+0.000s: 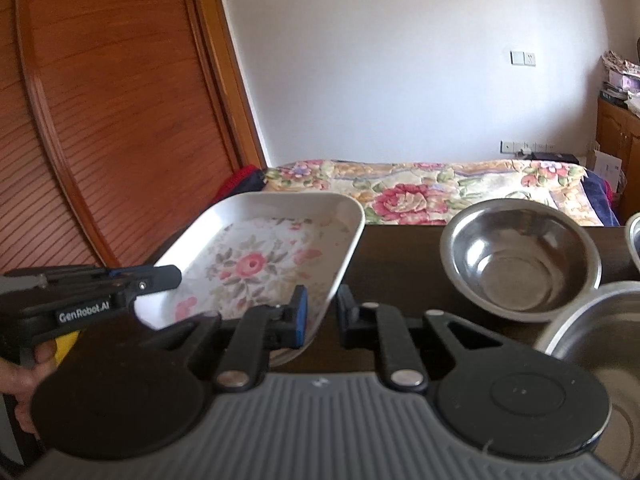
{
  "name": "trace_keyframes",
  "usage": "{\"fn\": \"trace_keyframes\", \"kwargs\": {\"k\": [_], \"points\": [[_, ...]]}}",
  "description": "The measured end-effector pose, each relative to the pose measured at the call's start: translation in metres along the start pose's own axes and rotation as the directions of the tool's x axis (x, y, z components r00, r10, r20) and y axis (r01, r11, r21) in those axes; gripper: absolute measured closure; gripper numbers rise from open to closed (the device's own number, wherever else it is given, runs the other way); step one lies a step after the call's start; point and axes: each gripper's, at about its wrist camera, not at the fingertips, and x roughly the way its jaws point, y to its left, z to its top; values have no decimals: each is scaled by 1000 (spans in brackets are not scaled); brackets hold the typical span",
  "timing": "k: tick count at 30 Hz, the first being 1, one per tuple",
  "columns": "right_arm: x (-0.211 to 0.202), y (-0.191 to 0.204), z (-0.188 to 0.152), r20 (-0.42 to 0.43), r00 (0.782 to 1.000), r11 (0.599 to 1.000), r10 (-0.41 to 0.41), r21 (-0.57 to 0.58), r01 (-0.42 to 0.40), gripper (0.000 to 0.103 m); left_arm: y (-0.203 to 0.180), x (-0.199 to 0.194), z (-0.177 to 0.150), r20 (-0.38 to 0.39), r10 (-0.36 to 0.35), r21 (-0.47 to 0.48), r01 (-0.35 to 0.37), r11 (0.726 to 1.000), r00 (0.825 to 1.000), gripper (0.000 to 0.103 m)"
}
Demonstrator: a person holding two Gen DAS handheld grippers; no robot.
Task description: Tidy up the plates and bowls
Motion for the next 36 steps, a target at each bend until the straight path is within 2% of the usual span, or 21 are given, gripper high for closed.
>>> {"fn": "trace_keyframes", "kwargs": {"k": [21,36], "points": [[-46,-3,-15,72,997,999,24,-38,-21,86,-24,-54,-22,35,-13,27,12,1000,999,63],[-68,-3,-38,70,997,998,39,-45,-36,86,-30,-91,-55,40,-19,13,18,1000,999,63]]}}
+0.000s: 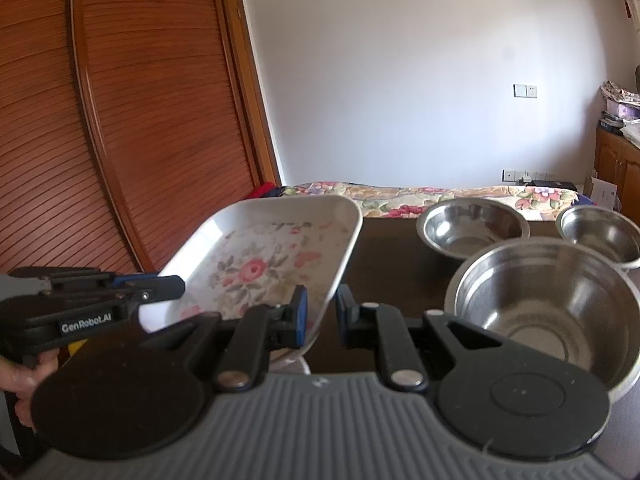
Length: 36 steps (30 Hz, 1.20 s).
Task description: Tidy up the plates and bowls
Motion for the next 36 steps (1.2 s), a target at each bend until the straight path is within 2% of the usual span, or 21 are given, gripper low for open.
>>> {"fn": "trace_keyframes", "kwargs": {"k": [12,26,36], "points": [[-25,13,-28,10,998,998,56,-4,-56,86,-5,-39,-23,26,16,3,-16,1000,1000,63],[-27,15,-44,-9,998,998,64,-7,-64,86,-3,-28,-48,-24,12,-37,-13,999,1000,63],[-23,23,-54,-20,998,998,54,-36,-55,85,-1,-25,-52,-39,18,-39,-20,999,999,63]]}}
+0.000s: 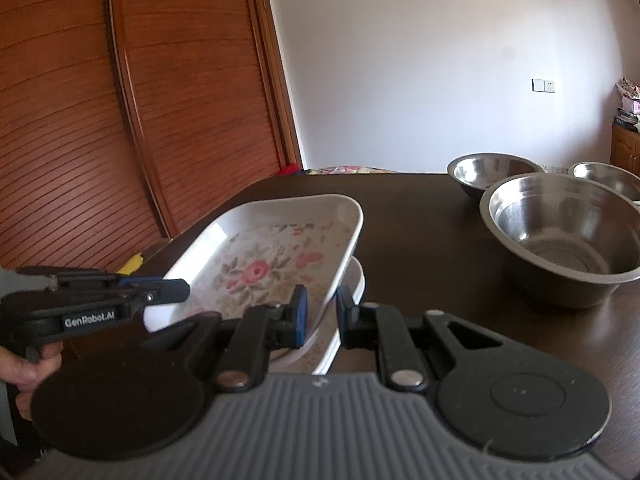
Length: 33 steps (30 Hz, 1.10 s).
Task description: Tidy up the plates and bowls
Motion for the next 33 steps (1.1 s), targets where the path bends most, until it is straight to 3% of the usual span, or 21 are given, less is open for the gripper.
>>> {"fn": "trace_keyframes", "kwargs": {"k": [15,22,33], "points": [[4,1,-2,-23,1000,1000,-5,-8,5,83,2,6,0,-12,12,-5,-12,1000,1000,62],[-2,5,-1,8,1000,999,-25,-46,25,79,1,3,0,9,19,-2,-19,1000,1000,62],[-23,-11,-6,79,995,997,-60,-43,64,78,-28,-16,8,78,-54,39,51,998,996,61]]}}
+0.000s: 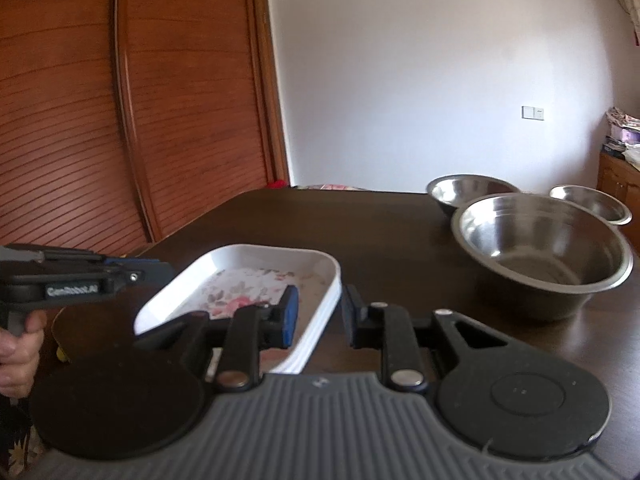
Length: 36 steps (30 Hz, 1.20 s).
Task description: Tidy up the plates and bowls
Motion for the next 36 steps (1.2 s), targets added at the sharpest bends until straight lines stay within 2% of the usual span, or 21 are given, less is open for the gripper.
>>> {"fn": "trace_keyframes", "kwargs": {"k": [9,16,18,20,22,24,26,28,32,36], "points": [[-32,-25,-4,63,995,997,-72,-15,73,76,-41,13,5,22,-76,42,75,996,997,43],[-47,-55,-8,89,987,991,-135,6,135,70,-67,26,6,33,-104,64,101,993,994,19],[-49,-62,-10,96,984,988,-151,1,152,64,-74,30,6,33,-105,75,102,992,994,10],[-51,-70,-12,106,980,985,-171,13,171,51,-81,34,4,40,-102,84,98,992,994,0],[-53,-78,-13,113,978,984,-176,28,174,47,-87,38,4,43,-107,91,102,991,993,0],[-55,-85,-15,118,975,982,-186,35,183,38,-94,43,4,45,-110,93,106,990,993,0],[-57,-89,-17,135,968,977,-211,28,209,19,-100,47,4,55,-113,90,108,990,992,0],[-59,-95,-20,148,964,975,-220,27,219,8,-104,51,5,64,-120,92,113,989,991,0],[-61,-108,-21,159,962,975,-222,32,220,0,-111,59,9,69,-133,89,127,988,989,0],[-60,-120,-19,166,963,977,-214,50,209,0,-115,64,13,76,-131,87,125,988,988,0]]}}
